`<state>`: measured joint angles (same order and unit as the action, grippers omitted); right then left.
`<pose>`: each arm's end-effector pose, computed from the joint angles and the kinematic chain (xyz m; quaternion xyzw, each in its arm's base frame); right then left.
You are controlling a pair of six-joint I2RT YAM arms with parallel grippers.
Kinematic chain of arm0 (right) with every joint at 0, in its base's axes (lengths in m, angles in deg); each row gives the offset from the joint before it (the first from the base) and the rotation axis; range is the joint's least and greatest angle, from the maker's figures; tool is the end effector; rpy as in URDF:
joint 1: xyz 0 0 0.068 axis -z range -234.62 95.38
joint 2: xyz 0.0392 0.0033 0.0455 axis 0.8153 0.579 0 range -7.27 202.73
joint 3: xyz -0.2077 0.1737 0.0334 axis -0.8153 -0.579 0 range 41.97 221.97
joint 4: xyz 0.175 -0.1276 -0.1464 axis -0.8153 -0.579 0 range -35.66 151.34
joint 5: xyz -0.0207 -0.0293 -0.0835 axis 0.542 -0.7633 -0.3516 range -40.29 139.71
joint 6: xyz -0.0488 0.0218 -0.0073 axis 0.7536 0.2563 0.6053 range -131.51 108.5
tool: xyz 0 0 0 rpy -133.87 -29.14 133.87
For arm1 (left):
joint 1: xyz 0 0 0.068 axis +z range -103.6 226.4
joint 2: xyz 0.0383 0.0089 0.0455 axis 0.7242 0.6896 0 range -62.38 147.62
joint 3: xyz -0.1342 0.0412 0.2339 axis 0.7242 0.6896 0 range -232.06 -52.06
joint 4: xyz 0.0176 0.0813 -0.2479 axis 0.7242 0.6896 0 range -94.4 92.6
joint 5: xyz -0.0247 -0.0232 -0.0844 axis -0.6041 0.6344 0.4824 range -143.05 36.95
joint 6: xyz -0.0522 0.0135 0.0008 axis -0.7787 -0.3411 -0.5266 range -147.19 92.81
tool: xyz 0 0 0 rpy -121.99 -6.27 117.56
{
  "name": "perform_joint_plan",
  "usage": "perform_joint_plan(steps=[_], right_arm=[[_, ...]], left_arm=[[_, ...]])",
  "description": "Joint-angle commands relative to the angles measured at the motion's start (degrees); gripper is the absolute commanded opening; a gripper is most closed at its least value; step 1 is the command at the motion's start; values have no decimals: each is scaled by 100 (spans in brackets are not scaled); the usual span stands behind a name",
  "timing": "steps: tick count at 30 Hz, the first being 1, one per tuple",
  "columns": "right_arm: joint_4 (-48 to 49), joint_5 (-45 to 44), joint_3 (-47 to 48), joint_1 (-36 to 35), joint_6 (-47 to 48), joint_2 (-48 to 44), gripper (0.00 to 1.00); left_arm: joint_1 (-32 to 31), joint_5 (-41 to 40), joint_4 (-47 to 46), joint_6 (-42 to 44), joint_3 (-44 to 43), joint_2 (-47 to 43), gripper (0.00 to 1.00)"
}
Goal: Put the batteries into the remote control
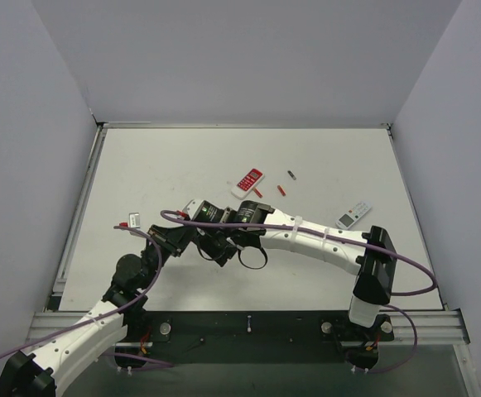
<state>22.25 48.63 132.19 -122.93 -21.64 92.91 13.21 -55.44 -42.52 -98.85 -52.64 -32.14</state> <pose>0.1447 0.3623 0.3073 -0.4525 0.8203 0.2143 0.2766 0.1204 -0.0770 0.1935 -0.2300 0.6112 -0.5918 0.4725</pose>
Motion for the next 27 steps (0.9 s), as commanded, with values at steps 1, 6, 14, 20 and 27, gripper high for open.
perform_joint_plan(steps=[1, 6, 14, 20, 27], right_arm=[[-28, 64, 330, 11, 204, 186, 12], [-151, 416, 506, 151, 56, 300, 13], [-345, 556, 883, 345, 64, 476, 13], [-477, 653, 849, 319, 108, 503, 13], [-749, 688, 655, 240, 73, 423, 14]], left_arm=[[-126, 503, -1197, -305, 621, -97, 0], [-153, 643, -1135, -138, 498, -45, 0], [-214, 942, -1223, 143, 295, 193, 0], [-223, 697, -1329, -15, 453, 237, 0], [-223, 3, -398, -24, 541, -193, 0]])
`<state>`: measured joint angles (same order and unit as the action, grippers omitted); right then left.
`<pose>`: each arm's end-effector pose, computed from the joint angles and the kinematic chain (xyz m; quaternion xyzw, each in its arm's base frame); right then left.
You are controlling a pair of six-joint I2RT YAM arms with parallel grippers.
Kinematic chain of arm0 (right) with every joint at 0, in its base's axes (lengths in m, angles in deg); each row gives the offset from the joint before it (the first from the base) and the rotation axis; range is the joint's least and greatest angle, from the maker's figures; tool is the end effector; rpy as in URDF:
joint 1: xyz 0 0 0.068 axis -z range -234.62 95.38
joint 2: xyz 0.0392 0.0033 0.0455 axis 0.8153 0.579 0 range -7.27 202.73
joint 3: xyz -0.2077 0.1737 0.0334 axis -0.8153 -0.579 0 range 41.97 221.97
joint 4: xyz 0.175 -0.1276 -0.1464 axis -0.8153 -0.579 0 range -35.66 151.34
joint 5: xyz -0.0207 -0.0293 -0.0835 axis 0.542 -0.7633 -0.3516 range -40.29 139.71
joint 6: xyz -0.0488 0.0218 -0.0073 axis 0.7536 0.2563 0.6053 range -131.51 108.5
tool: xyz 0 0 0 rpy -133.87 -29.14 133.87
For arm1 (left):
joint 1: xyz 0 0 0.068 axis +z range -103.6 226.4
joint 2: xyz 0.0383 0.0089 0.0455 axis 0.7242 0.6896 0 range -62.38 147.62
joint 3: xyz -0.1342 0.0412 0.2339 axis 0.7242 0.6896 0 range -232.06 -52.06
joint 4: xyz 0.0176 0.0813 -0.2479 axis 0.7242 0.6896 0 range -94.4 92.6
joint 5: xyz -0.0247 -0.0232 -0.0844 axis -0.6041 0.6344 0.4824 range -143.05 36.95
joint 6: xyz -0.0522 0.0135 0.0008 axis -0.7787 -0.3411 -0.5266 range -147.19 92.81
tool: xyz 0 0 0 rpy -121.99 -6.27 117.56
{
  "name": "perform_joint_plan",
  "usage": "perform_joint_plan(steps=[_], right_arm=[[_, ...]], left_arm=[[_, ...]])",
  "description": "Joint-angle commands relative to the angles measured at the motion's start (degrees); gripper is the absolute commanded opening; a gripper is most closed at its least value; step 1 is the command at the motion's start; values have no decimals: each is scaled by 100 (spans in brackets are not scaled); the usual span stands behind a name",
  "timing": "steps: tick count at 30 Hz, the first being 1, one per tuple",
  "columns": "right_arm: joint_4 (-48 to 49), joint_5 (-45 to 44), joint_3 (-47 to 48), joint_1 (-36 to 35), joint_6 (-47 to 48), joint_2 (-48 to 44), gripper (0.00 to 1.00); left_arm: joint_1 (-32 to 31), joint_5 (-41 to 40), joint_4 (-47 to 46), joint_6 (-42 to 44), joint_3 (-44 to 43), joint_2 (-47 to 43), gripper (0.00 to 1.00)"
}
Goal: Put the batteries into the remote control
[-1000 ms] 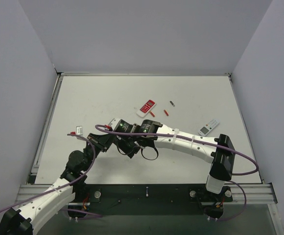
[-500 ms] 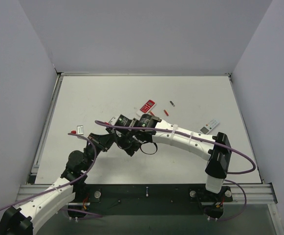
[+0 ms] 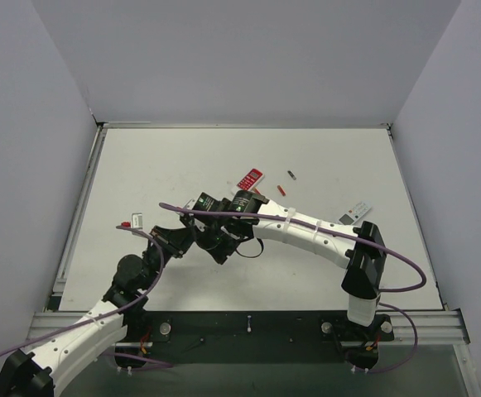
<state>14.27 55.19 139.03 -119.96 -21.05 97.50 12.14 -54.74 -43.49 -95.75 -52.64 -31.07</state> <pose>0.1642 0.3660 0.3059 -0.4582 0.8347 0.2199 0.2122 0.1198 -0.0803 0.1930 -0.2034 0.6212 -0.5854 0.4795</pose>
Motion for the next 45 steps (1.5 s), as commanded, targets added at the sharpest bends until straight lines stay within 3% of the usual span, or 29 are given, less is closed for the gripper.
perform_joint_plan(steps=[1, 12, 31, 45], right_arm=[[40, 24, -29, -58, 5, -53, 14], [92, -485, -117, -172, 58, -361, 19], [418, -644, -372, -198, 233, -827, 24], [427, -679, -328, -198, 242, -897, 35]], left_arm=[[-116, -120, -266, -395, 567, -379, 0], [-125, -560, 147, -852, 840, -714, 0], [-125, -578, 218, -1029, 875, -618, 0], [-125, -525, 112, -1037, 875, -485, 0]])
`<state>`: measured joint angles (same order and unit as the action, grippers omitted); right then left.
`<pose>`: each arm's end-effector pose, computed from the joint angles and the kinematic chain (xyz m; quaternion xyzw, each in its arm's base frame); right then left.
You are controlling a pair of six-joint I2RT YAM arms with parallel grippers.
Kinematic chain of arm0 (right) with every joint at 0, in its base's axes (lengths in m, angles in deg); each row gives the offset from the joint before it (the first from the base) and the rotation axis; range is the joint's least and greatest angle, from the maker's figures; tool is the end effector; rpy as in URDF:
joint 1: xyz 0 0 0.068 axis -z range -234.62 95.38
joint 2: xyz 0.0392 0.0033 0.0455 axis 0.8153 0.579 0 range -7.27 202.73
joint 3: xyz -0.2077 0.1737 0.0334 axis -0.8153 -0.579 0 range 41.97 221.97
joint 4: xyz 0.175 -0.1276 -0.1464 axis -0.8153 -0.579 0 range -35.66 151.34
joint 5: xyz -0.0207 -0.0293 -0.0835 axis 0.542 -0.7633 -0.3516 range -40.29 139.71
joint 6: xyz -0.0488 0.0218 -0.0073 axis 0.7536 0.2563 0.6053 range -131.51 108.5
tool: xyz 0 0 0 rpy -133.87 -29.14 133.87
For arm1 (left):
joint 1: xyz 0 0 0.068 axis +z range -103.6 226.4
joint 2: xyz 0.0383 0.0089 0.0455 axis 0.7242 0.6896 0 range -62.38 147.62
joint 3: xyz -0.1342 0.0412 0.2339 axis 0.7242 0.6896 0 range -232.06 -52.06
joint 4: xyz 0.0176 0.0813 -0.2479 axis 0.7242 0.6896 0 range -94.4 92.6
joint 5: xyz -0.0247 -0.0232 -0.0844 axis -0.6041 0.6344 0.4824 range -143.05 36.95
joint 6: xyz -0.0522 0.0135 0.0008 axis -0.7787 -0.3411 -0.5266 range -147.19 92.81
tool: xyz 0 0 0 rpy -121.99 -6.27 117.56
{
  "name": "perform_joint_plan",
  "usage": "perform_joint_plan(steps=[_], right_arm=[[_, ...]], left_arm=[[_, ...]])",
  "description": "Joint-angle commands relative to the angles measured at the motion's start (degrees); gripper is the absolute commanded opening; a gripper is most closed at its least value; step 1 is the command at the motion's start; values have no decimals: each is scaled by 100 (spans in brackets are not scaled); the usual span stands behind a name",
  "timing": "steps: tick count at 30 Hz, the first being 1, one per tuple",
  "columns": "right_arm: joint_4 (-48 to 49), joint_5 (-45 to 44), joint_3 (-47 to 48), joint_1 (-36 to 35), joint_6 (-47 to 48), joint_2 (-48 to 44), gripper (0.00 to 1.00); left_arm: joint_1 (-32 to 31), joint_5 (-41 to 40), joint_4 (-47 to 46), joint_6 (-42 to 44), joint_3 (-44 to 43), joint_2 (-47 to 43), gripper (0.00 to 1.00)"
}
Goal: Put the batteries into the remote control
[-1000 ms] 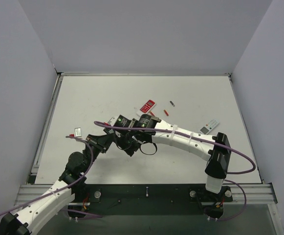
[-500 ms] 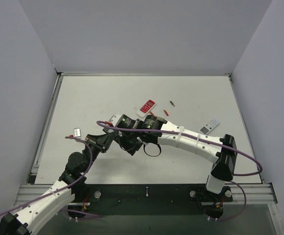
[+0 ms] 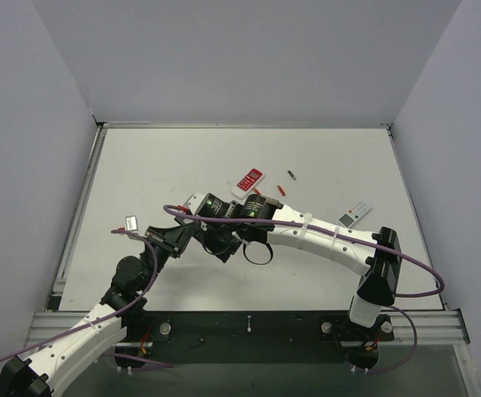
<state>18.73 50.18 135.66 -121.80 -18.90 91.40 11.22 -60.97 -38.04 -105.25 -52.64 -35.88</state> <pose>0.1482 0.3531 0.3320 -0.4659 0.8075 0.2221 0.2855 0.1162 -0.0759 0.1929 -0.2883 0.5919 -0.6024 0.4513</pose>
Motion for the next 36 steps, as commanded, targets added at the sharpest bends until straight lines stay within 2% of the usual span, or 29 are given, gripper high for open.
perform_joint_plan(steps=[1, 14, 36], right_arm=[[-19, -179, 18, -23, 28, -296, 36], [51, -196, -17, -23, 10, -393, 41], [139, -135, -175, -32, -42, -454, 43]], left_arm=[[-33, 89, -432, -104, 884, -13, 0], [-33, 72, -335, -245, 884, -40, 0], [-33, -7, -300, -429, 893, -57, 0]])
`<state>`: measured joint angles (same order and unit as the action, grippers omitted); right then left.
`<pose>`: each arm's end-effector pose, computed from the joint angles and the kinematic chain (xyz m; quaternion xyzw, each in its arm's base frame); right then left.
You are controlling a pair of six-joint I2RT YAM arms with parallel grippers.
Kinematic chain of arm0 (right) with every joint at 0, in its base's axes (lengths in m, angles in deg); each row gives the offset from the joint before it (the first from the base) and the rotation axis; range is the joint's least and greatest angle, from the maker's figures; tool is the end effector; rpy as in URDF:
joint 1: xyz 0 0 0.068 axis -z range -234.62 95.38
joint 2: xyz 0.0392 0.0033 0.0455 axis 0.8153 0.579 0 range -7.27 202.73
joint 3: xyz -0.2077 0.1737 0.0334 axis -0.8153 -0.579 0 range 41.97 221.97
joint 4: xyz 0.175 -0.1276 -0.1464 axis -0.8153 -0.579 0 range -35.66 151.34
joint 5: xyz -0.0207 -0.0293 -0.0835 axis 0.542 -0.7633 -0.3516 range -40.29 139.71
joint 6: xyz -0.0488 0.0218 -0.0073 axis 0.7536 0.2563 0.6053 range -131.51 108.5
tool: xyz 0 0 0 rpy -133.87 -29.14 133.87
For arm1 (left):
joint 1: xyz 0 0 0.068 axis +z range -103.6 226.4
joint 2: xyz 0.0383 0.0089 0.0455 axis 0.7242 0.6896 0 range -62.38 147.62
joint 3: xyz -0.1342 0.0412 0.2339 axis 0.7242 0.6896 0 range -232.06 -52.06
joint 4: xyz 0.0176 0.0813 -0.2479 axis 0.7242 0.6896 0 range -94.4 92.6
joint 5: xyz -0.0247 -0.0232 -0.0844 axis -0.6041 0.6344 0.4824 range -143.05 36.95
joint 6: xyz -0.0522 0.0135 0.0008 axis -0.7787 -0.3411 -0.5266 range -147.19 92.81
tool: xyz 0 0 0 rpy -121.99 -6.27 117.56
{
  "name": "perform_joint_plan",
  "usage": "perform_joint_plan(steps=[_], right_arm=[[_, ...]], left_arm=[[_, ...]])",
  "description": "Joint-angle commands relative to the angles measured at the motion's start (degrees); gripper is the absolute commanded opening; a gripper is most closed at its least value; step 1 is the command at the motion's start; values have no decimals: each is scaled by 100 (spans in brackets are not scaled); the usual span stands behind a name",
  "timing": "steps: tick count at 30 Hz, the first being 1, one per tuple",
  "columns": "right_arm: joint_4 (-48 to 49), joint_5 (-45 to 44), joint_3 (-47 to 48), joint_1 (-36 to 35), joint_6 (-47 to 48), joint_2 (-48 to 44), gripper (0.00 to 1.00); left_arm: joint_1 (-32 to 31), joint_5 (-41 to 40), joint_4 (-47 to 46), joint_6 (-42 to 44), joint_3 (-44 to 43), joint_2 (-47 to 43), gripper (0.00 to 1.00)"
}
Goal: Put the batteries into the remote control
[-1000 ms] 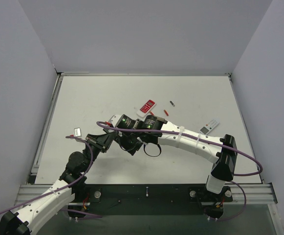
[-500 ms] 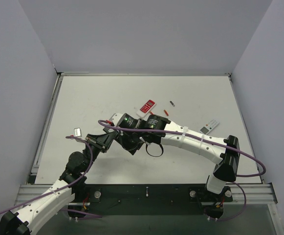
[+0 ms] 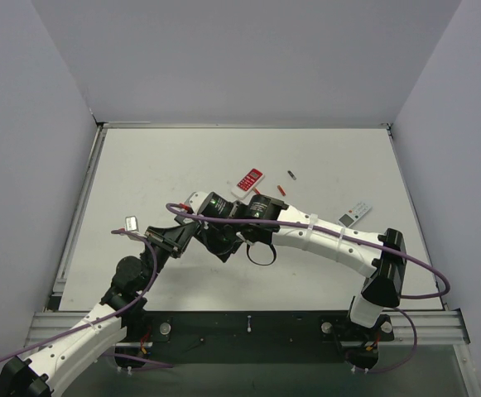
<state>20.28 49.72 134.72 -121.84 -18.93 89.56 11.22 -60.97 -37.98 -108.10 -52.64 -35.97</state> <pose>0.1460 0.3479 0.3403 -0.4607 0.8013 0.2314 0.3034 0.1161 -0.0758 0.1929 -0.3029 0.5843 -0.6136 0.4363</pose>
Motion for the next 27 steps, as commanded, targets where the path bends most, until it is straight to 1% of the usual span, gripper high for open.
perform_joint_plan(steps=[1, 9, 12, 17, 22, 27], right_arm=[[1, -106, -82, -28, -49, -262, 43], [80, -124, -169, -45, -67, -358, 43], [107, -142, -205, -45, -67, -350, 38], [133, -133, -178, -72, -75, -376, 37], [133, -151, -82, -89, -40, -385, 31], [89, -177, 50, -116, 12, -245, 30]], left_arm=[[-33, -7, -315, -154, 884, -49, 0], [-33, -69, -280, -259, 884, -75, 0], [-33, -69, -289, -259, 875, -84, 0], [-33, -78, -280, -294, 867, -84, 0], [-33, -122, -70, -338, 823, -84, 0], [-33, -148, 229, -365, 682, -84, 0]])
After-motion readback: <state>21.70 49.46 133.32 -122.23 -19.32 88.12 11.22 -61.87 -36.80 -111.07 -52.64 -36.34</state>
